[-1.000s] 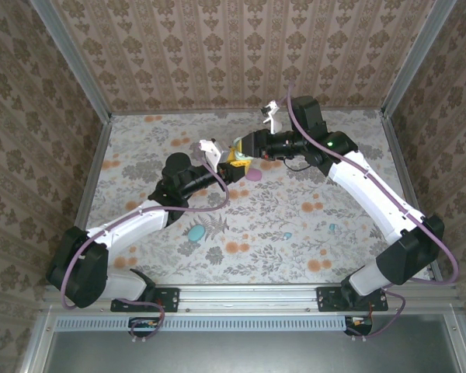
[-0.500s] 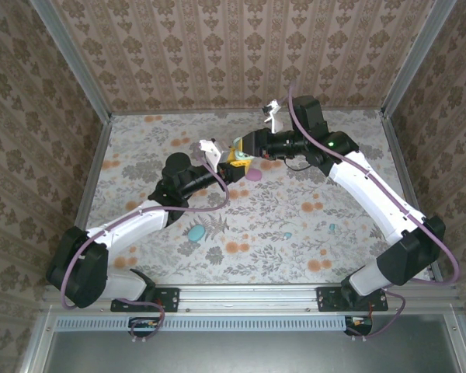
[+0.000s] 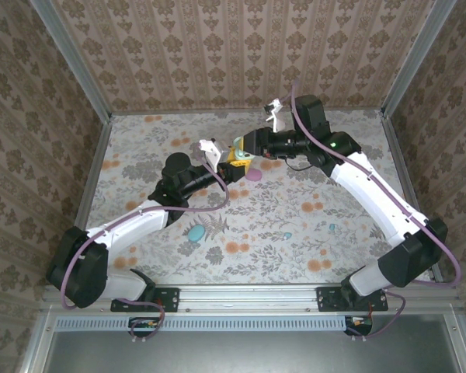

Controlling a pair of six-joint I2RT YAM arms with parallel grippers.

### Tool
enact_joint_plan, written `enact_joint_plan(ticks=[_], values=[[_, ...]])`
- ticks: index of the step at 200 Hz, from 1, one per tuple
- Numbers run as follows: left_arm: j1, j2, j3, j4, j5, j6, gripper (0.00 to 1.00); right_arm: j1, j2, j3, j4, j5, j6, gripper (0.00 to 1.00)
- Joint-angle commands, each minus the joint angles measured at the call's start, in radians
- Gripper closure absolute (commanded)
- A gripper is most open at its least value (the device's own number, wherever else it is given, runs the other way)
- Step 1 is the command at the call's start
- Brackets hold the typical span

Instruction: Insert the wireless bluetooth earbuds into the charging case

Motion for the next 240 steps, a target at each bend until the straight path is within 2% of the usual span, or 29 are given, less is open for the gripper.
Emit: enact_joint_plan(ticks=[1, 25, 68, 100, 138, 185, 210, 240], values=[[-0.002, -0.014, 0.028, 0.033, -0.004, -0.001, 0.67, -0.014, -0.056, 0.021, 0.034, -0.042, 0.005, 0.63], [-0.002, -0.013, 0.028, 0.033, -0.003, 0.0, 0.67, -0.046, -0.073, 0.017, 0.04, -0.061, 0.005, 0.64], [-0.004, -0.012, 0.044, -0.006, 0.077, 0.036, 0.67, -0.126, -0.083, 0.01, 0.017, 0.037, 0.033, 0.63], [-0.008, -0.019, 0.048, -0.019, 0.114, 0.05, 0.67, -0.144, 0.003, 0.092, -0.054, 0.048, 0.017, 0.63], [-0.011, -0.02, 0.063, -0.048, 0.137, 0.06, 0.67, -0.141, 0.101, 0.161, -0.089, -0.06, 0.021, 0.61], [-0.01, -0.018, 0.062, -0.016, 0.077, 0.031, 0.67, -0.126, 0.133, 0.162, -0.126, -0.166, -0.015, 0.58], [-0.004, -0.006, 0.063, 0.025, 0.057, -0.002, 0.66, -0.124, 0.105, 0.097, -0.087, -0.251, -0.019, 0.54], [0.001, 0.001, 0.068, 0.057, 0.051, -0.025, 0.66, -0.133, 0.038, 0.001, -0.012, -0.261, 0.002, 0.5]])
